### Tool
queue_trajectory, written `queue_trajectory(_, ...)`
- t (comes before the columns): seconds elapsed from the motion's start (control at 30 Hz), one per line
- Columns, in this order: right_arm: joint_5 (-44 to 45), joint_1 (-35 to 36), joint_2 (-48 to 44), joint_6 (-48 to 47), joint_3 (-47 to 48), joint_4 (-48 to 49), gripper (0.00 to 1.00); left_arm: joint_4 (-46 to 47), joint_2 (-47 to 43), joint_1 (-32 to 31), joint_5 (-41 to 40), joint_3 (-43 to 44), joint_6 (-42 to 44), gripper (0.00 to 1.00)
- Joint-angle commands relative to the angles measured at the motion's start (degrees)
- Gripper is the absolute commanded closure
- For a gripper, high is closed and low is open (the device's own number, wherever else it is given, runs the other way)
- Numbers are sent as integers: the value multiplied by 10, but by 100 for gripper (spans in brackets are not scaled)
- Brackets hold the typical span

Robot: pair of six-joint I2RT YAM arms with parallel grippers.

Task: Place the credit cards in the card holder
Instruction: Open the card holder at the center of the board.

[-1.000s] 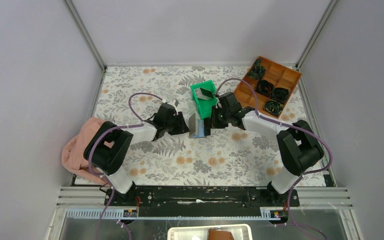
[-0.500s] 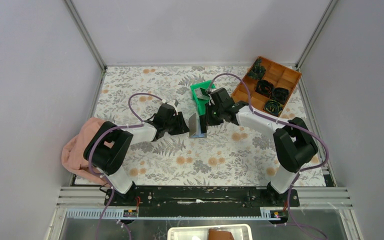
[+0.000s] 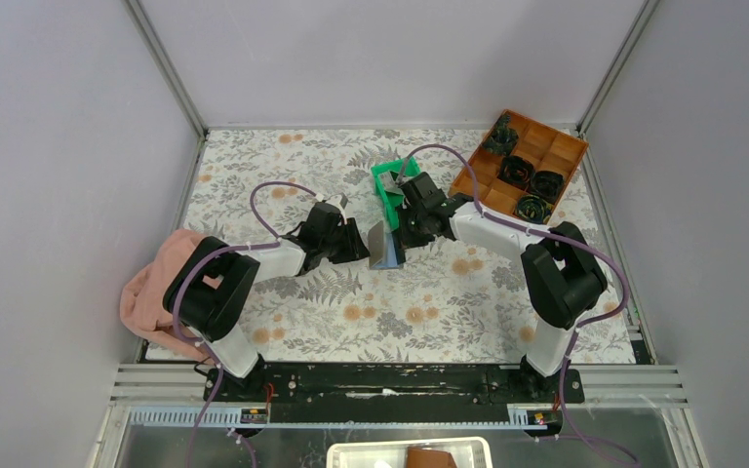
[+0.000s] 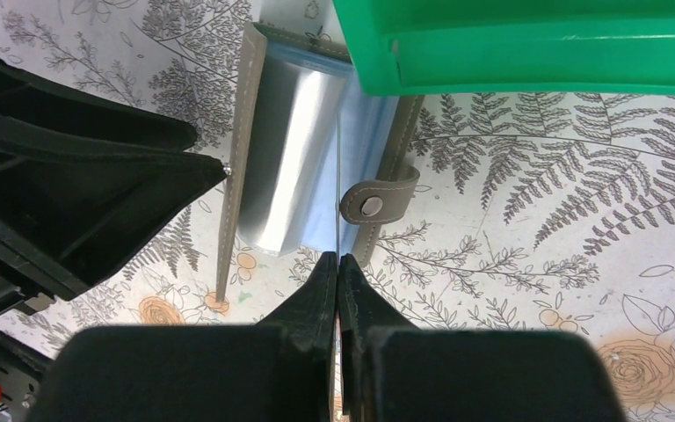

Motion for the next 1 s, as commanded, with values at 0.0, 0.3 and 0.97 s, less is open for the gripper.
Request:
queue_trajectory(0.0,25,5,-5,-6,22,-17,100,-115,51,-7,-1,-42,11,54)
queue_trajectory(0.3,17,5,2,8,18,-5,100,-113,51,-7,0,-42,12,54)
queue_trajectory(0.97,-4,-16,-13,93,-58,62,100,-114,51,-7,6,-46,11,54)
